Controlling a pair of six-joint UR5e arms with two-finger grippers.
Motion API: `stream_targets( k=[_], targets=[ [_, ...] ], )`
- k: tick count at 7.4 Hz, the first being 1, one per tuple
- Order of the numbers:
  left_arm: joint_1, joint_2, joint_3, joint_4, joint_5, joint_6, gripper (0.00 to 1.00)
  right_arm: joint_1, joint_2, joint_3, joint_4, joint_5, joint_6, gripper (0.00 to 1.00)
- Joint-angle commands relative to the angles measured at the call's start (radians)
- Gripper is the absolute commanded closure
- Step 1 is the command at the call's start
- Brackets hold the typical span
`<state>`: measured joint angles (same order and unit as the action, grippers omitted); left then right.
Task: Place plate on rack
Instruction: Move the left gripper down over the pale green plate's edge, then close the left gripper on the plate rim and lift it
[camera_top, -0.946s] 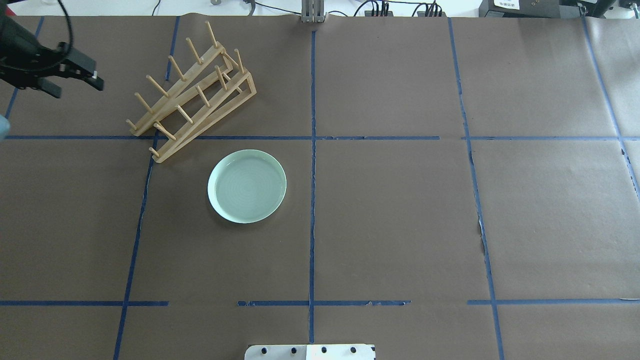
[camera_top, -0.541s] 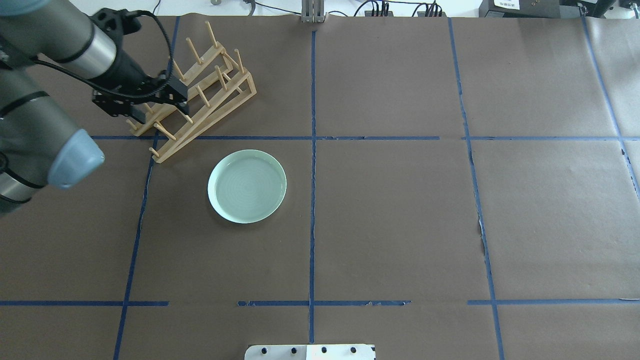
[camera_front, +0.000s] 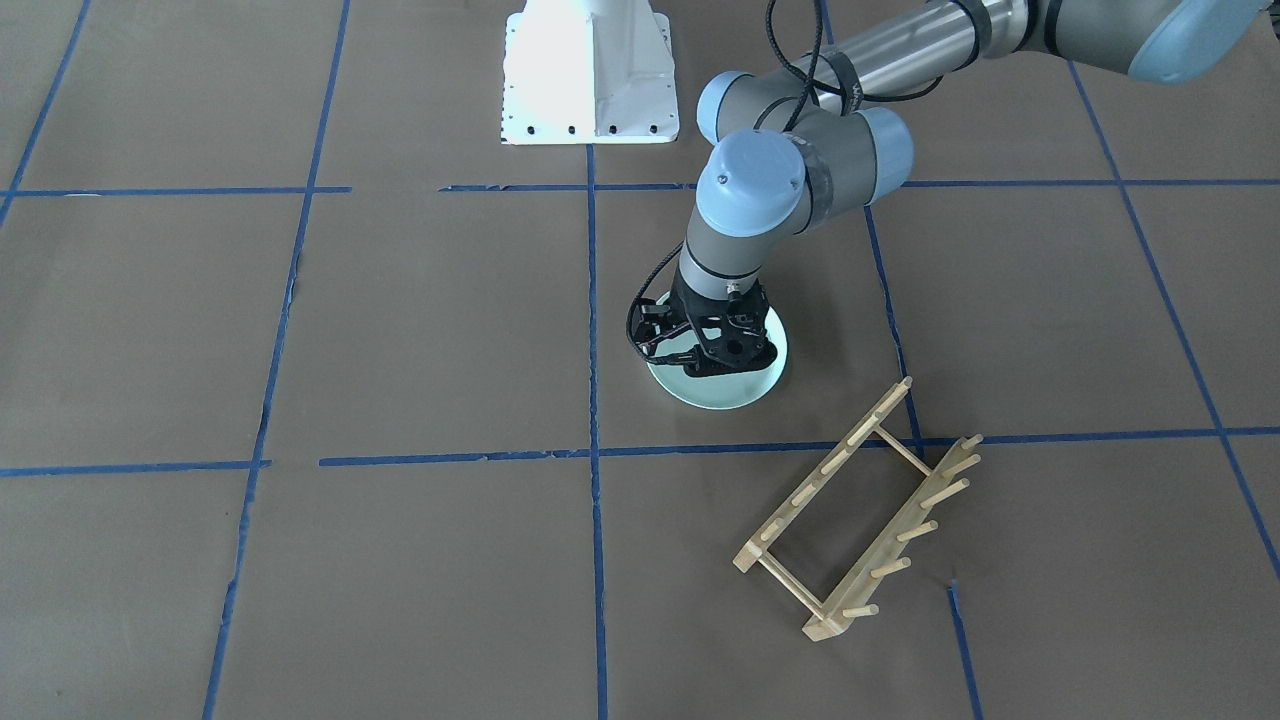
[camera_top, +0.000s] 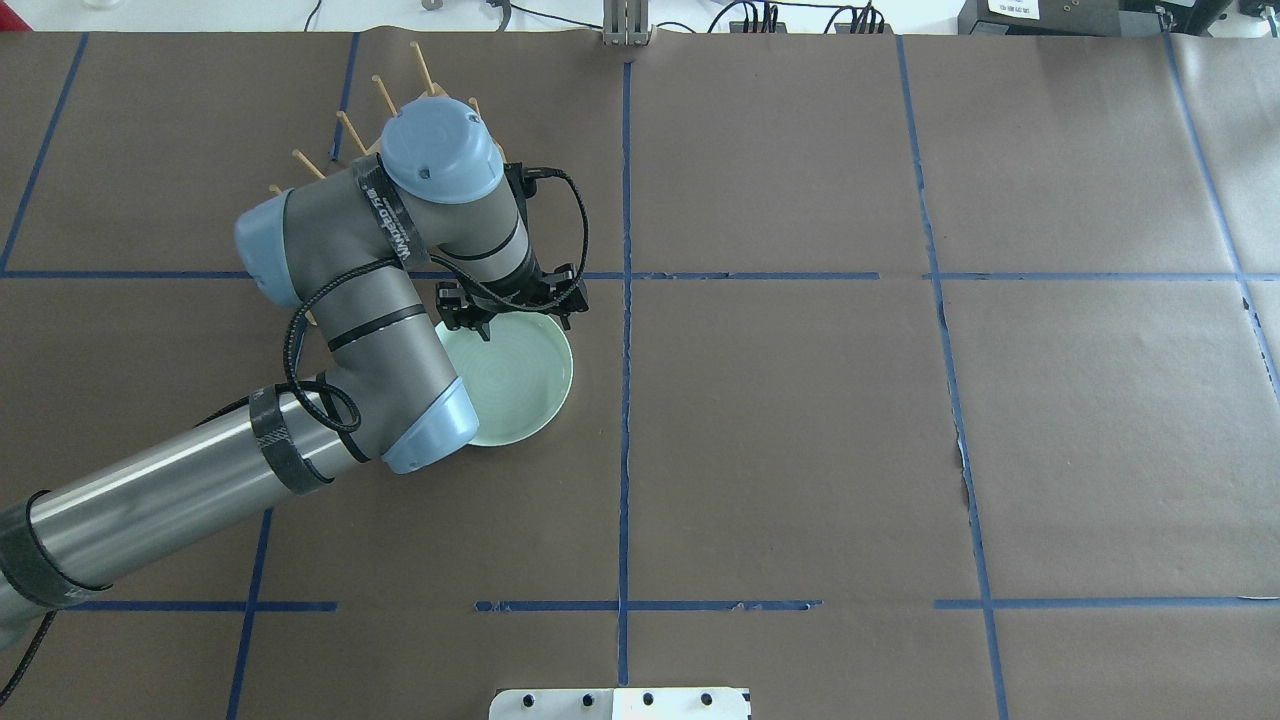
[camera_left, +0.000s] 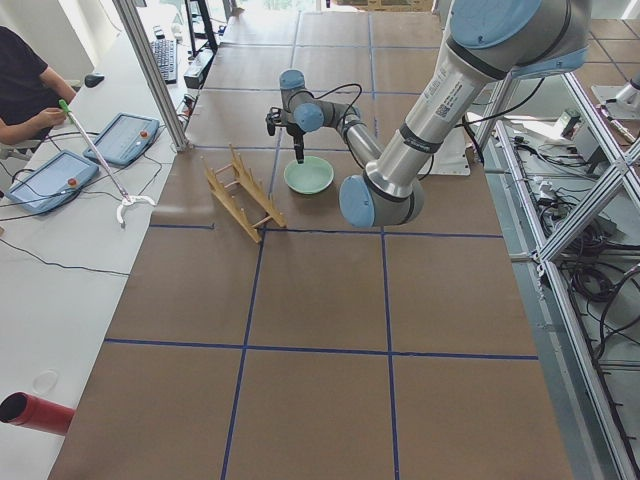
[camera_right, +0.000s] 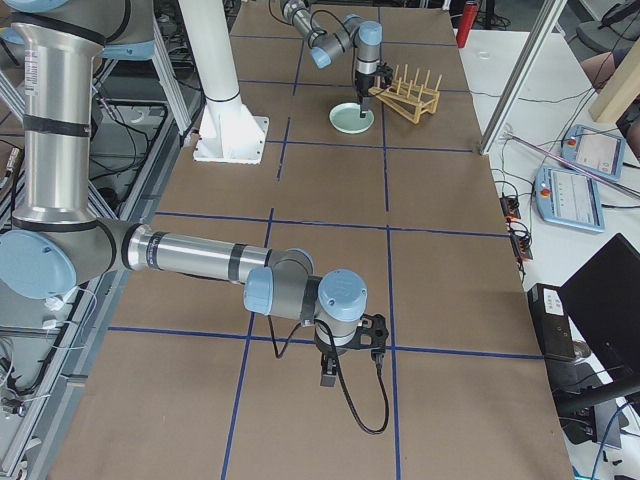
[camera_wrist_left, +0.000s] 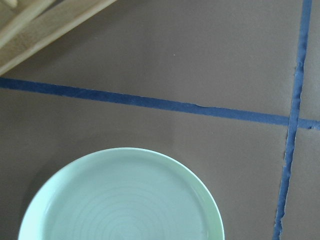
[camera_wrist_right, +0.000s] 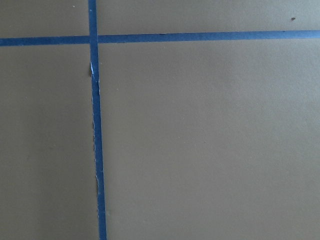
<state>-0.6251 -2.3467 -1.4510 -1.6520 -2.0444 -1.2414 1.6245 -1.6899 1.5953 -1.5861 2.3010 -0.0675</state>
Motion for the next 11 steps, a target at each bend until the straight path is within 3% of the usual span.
stream_targets(
  k=[1,3,4,5,6,9,10,11],
  targets=[
    [0.056,-0.023,0.052,0.0,0.012,-0.021,0.13,0.0,-0.001,0.0,0.0,0.0,0.0,0.0],
    [0.068,-0.071,0.099,0.0,0.018,-0.021,0.18,0.0,-0.001,0.0,0.0,0.0,0.0,0.0],
    [0.068,-0.071,0.106,-0.002,0.03,-0.021,0.25,0.0,-0.001,0.0,0.0,0.0,0.0,0.0],
    [0.068,-0.071,0.106,0.0,0.035,-0.021,0.39,0.0,-0.001,0.0,0.0,0.0,0.0,0.0],
    [0.068,-0.069,0.109,-0.002,0.041,-0.018,0.43,0.0,0.001,0.0,0.0,0.0,0.0,0.0],
    [0.077,-0.069,0.109,-0.003,0.047,-0.015,0.43,0.0,-0.001,0.0,0.0,0.0,0.0,0.0],
    [0.077,-0.066,0.11,-0.003,0.047,-0.015,0.5,0.0,-0.001,0.0,0.0,0.0,0.0,0.0],
    [0.077,-0.062,0.11,-0.002,0.047,-0.015,0.63,0.0,-0.001,0.0,0.0,0.0,0.0,0.0]
  ],
)
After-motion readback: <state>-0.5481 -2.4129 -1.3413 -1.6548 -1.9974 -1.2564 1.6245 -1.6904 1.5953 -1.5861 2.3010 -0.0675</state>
